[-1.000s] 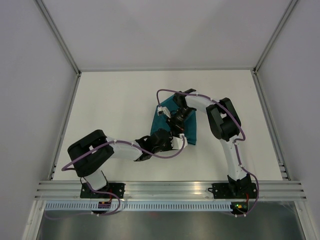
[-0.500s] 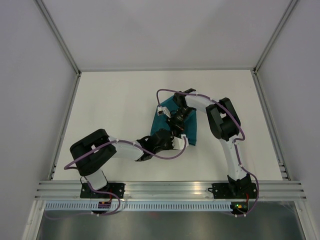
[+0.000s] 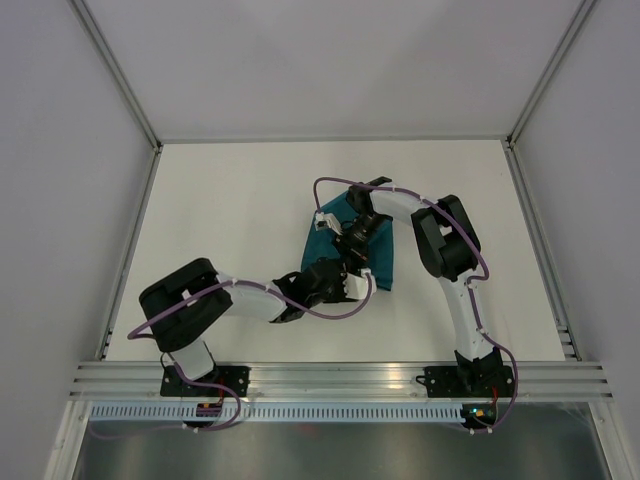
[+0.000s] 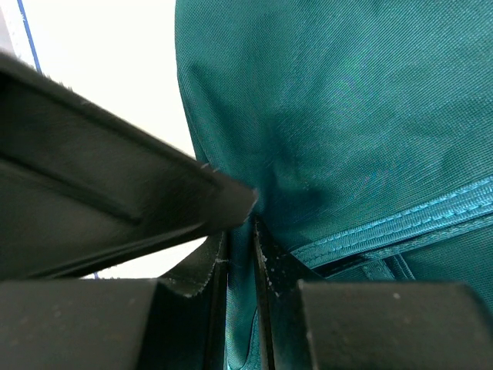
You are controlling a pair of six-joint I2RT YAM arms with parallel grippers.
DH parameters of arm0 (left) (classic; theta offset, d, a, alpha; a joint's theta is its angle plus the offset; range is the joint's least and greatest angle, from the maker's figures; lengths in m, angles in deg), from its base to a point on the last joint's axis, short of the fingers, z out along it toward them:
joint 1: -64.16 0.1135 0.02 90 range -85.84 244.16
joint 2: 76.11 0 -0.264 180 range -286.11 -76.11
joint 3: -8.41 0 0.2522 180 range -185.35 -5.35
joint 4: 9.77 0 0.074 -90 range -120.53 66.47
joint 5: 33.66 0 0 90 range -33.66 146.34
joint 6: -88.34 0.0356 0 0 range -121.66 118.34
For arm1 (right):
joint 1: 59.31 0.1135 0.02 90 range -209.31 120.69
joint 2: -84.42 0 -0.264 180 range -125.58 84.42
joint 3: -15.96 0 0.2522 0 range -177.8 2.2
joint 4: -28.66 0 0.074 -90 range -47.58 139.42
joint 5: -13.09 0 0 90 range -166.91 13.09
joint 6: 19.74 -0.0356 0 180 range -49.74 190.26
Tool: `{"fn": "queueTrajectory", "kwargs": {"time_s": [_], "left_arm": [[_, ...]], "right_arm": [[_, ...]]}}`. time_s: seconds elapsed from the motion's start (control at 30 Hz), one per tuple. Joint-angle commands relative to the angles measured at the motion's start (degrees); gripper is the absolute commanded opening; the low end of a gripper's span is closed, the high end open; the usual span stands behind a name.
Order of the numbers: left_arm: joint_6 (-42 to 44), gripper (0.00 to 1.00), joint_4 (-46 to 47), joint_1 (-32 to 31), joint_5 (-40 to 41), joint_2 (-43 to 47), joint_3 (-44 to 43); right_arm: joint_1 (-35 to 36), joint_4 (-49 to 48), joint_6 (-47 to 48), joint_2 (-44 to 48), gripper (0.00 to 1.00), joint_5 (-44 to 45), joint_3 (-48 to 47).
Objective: Fold the napkin, place the utensils inside, and roll it up
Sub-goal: Roll the napkin at the center of the board.
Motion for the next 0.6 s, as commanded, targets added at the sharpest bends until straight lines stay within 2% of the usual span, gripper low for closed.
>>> {"fn": "queueTrajectory", "kwargs": {"time_s": [0.0,0.2,0.33,0.43,0.57], "left_arm": [[-0.5,0.66,-2.5,0.3,-1.9,-1.7,-2.4],[-0.6,0.60,-7.9,1.3,-3.8,-3.8,-5.8],[-0.9,0.48,-13.2,2.1,-5.7,-5.5,-9.6],[-1.5,0.28,-17.7,2.3,-7.1,-6.7,-12.0],[-2.7,0.15,-22.3,2.4,-9.0,-8.0,-14.6]], "right_arm": [[-0.2,-3.4,3.2,-4.5,0.05,9.3,1.2],[-0.3,-3.2,3.3,-4.7,0.05,9.0,0.9],[-0.3,-3.0,3.4,-4.8,0.05,8.9,0.6],[-0.4,-2.7,3.5,-4.9,0.05,8.7,0.4],[-0.5,-2.6,3.7,-4.8,0.04,8.7,0.3]]}}
